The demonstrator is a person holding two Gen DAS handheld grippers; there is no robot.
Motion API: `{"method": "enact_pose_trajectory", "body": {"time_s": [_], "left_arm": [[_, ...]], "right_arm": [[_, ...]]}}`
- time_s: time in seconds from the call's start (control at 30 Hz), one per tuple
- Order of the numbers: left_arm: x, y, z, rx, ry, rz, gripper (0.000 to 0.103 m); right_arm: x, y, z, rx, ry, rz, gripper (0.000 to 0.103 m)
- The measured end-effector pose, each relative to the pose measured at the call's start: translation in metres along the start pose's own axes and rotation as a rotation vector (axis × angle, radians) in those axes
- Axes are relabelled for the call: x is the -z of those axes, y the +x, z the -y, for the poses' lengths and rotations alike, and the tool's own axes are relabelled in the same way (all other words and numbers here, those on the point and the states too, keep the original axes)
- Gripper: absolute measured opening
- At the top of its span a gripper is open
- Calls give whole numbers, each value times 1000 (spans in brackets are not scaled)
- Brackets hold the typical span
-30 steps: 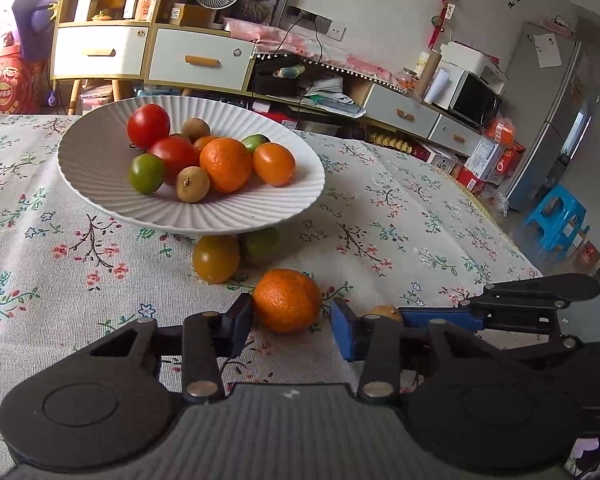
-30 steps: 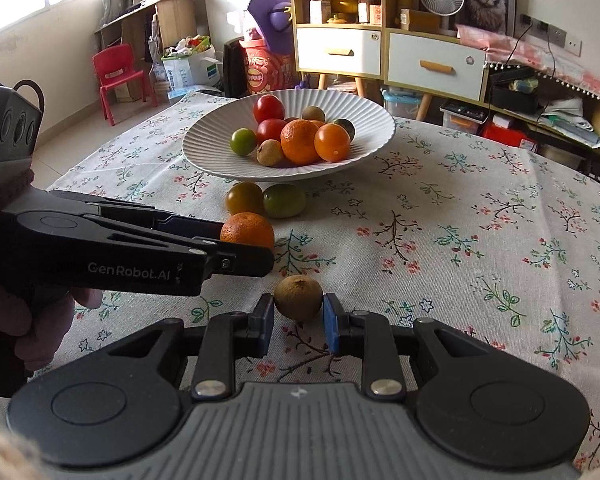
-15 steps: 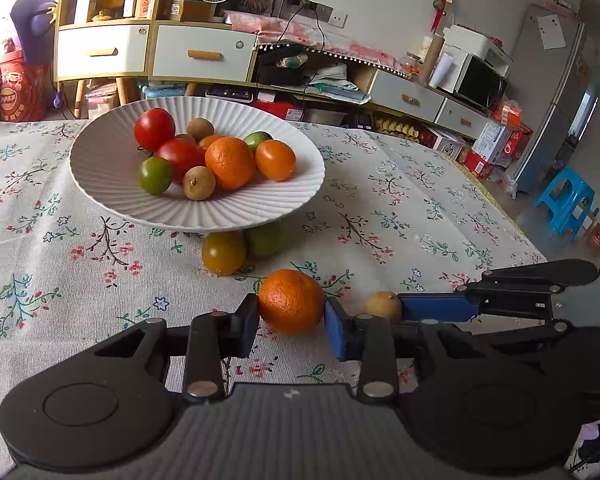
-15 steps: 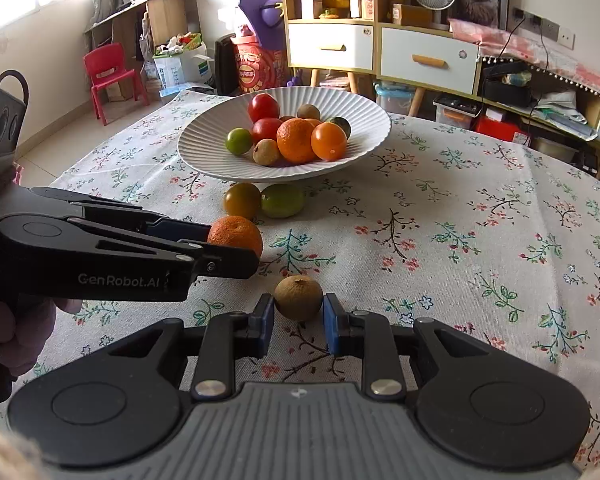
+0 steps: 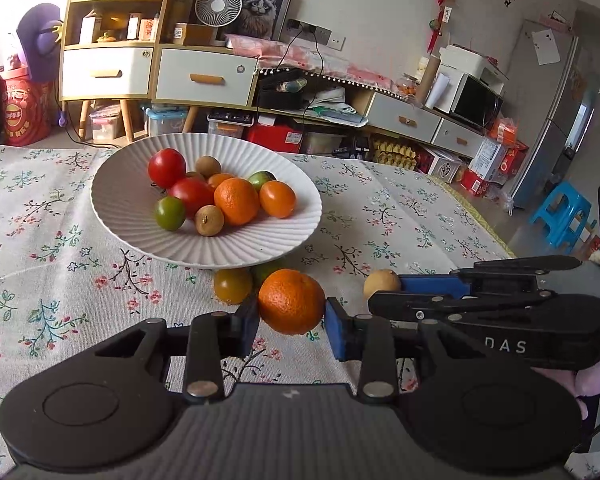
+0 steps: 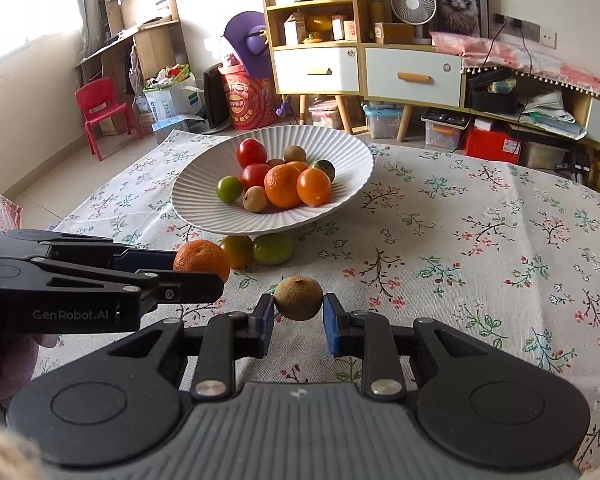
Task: Organize fruits
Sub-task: 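Lift the mandarin and kiwi and carry them over the white bowl, then open both tools to drop the mandarin and kiwi into the bowl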
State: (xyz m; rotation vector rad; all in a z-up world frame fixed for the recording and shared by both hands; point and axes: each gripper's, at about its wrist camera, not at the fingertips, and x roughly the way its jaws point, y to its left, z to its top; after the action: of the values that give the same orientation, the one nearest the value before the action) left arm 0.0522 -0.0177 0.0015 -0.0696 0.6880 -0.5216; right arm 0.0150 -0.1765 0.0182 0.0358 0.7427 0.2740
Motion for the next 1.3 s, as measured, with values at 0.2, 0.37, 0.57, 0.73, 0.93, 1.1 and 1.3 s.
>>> {"method": "enact_pose_trajectory", "body": {"time_s": [0.2, 0.37, 0.57, 0.73, 0.93, 1.1, 1.3], "left_arm": [[-11, -2, -8, -32, -12, 31, 29], [-23, 6, -21, -50, 10, 21, 29], [-41, 20, -41, -41, 25, 10, 29], [-44, 34, -41, -4, 82, -18, 29], [-38, 43, -41, 36, 96, -23, 29], [-39, 45, -43, 35, 109, -36, 29], [-39, 44, -51, 49, 90, -34, 30]], "right_arm": [[-18, 6, 11, -55, 80, 25, 24], [-31, 19, 15, -88, 137, 22, 24], [-49, 36, 10, -105, 178, 30, 24], [-53, 50, 8, -89, 187, 21, 24], [-50, 61, 14, -71, 222, 0, 24], [-49, 61, 12, -78, 227, 7, 24], [-52, 62, 9, -78, 224, -7, 24]]}}
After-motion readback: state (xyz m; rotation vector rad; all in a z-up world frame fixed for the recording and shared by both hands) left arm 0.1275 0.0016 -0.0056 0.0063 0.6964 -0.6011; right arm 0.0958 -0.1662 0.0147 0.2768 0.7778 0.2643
